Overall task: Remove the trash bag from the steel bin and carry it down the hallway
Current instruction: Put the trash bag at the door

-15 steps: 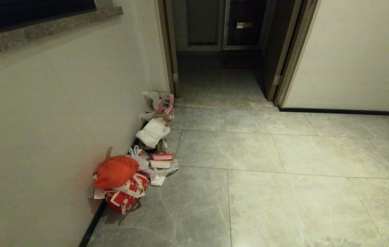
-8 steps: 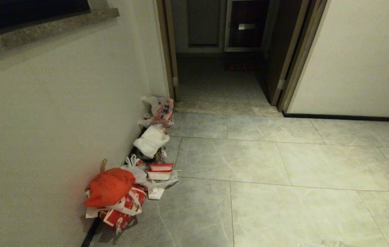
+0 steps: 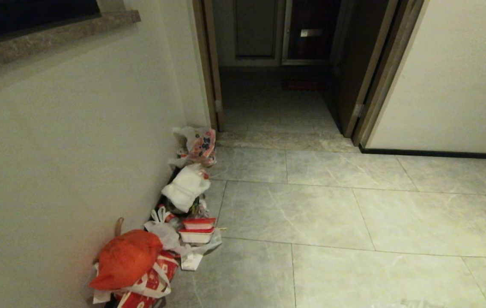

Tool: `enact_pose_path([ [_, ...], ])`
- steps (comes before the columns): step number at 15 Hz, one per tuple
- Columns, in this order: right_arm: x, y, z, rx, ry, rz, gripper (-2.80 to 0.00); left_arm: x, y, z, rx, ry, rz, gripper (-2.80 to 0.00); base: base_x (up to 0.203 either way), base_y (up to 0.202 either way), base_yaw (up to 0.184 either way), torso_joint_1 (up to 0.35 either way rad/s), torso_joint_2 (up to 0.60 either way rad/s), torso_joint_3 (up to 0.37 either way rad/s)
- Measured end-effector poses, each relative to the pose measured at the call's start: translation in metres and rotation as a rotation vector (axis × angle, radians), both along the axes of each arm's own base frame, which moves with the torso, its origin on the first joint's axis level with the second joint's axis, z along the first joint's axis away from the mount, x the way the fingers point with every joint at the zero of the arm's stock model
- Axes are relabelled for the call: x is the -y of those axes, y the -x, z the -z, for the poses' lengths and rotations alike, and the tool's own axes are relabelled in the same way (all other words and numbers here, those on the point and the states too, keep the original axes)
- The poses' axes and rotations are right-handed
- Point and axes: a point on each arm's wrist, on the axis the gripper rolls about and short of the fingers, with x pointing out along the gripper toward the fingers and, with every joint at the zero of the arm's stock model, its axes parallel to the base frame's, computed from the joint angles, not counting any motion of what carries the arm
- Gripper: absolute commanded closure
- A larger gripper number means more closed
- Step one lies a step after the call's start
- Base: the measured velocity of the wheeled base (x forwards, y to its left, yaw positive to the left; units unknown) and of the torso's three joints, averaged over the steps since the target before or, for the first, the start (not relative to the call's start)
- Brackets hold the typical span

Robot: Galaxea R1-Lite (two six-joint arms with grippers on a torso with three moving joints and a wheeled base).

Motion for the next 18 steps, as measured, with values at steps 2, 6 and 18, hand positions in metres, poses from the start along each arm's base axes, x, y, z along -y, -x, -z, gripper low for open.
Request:
enact_pose_path([
  [2,-0.0001,0.0000,0.0000,0.000,0.000,0.003,0.00,-0.0001,0.0000,0.0001,-0.001,0.000,0.002,0.00,0.192,0.000,0.002,0.002,0.00,0.007],
  [6,-0.0001,0.0000,0.0000,0.000,0.001,0.004,0.00,-0.0001,0.0000,0.0001,-0.001,0.000,0.001,0.00,0.193,0.000,0.001,-0.001,0.00,0.003],
  [18,0.0000,0.0000,0.0001,0.000,0.000,0.002,0.00,0.0000,0.0000,0.0000,0.000,-0.001,-0.001,0.00,0.195,0.000,0.001,0.003,0.00,0.002],
])
